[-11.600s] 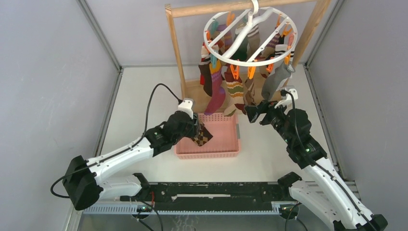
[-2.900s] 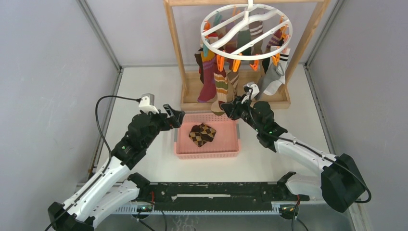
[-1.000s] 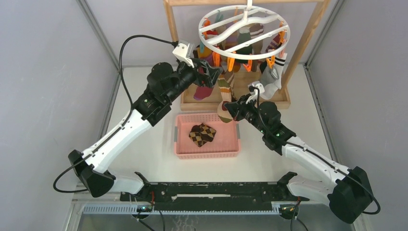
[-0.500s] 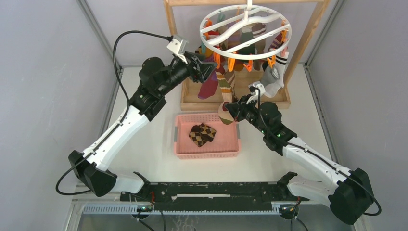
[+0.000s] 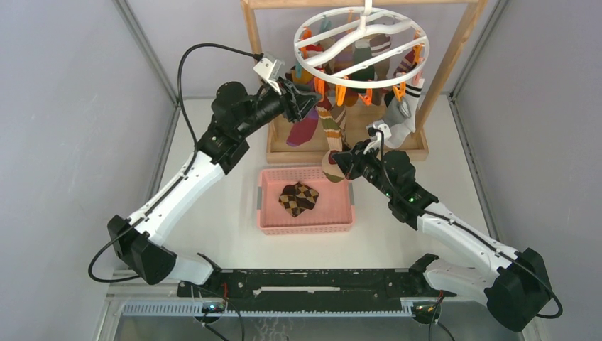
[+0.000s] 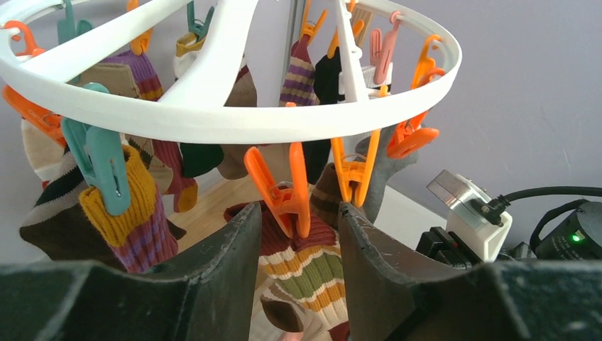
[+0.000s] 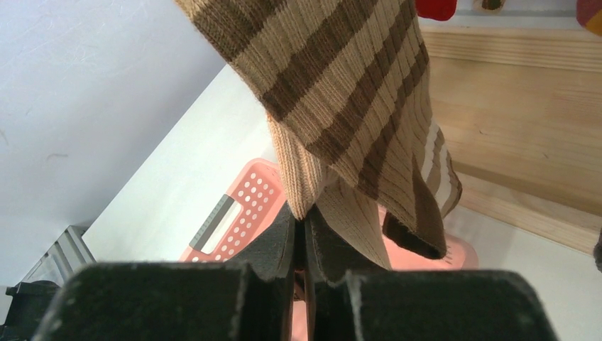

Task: Remove the socks clipped to the hanger
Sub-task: Remove the sock from the hanger.

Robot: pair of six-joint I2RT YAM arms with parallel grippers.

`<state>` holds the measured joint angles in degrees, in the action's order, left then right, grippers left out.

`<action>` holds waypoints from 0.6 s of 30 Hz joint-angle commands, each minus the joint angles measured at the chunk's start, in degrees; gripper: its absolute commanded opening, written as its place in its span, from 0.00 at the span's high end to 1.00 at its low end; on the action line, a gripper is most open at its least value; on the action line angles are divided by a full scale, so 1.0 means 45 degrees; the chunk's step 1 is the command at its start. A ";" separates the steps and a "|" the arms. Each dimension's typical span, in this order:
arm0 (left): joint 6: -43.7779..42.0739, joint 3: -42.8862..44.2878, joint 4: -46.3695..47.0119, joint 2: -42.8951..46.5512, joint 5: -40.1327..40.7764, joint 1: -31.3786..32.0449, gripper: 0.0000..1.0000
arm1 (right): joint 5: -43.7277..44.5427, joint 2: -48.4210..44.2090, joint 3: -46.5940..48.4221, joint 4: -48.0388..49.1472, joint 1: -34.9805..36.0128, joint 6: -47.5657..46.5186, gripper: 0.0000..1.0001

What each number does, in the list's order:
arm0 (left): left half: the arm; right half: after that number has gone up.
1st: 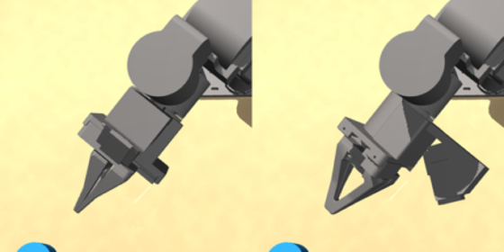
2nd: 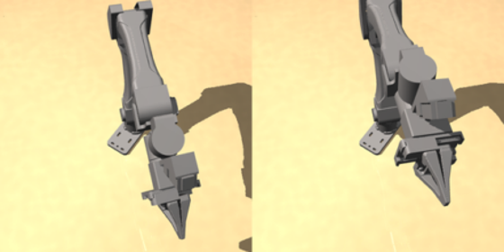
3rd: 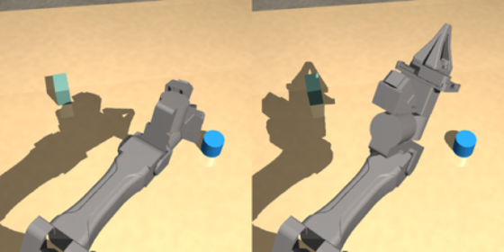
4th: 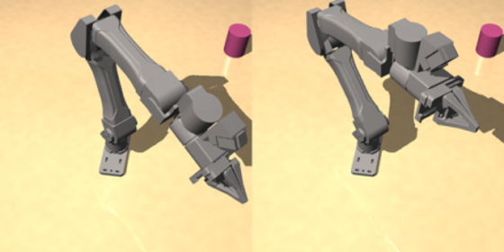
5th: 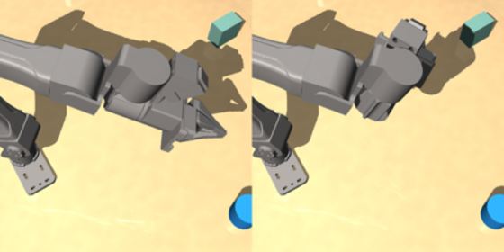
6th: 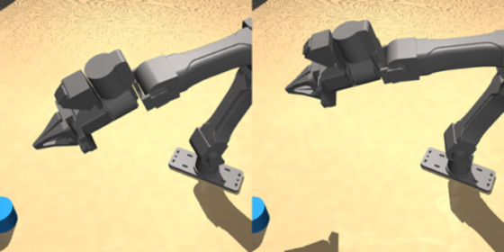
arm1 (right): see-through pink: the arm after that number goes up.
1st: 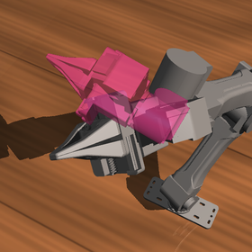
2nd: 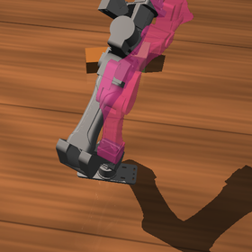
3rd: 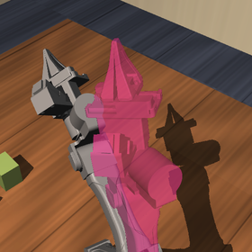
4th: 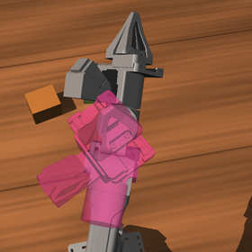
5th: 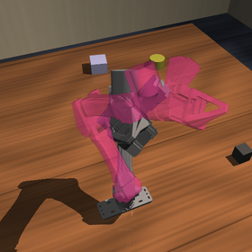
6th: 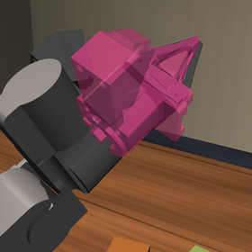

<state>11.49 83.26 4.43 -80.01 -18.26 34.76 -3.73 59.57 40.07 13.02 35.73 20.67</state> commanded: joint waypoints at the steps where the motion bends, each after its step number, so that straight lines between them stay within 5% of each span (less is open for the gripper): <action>1: -0.0032 0.0567 0.0525 -0.0191 -0.0464 -0.0265 0.51 | -0.0021 -0.0191 0.0191 0.0428 0.0049 -0.0194 0.88; 18: 0.0768 0.0999 0.1413 -0.0750 -0.0869 -0.0313 0.50 | -0.0070 0.0019 0.0196 0.0526 0.0030 -0.0226 0.87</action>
<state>13.13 83.37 6.20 -83.31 -20.53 33.56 -3.77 59.59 40.07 13.02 35.73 20.64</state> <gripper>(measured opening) 0.499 0.125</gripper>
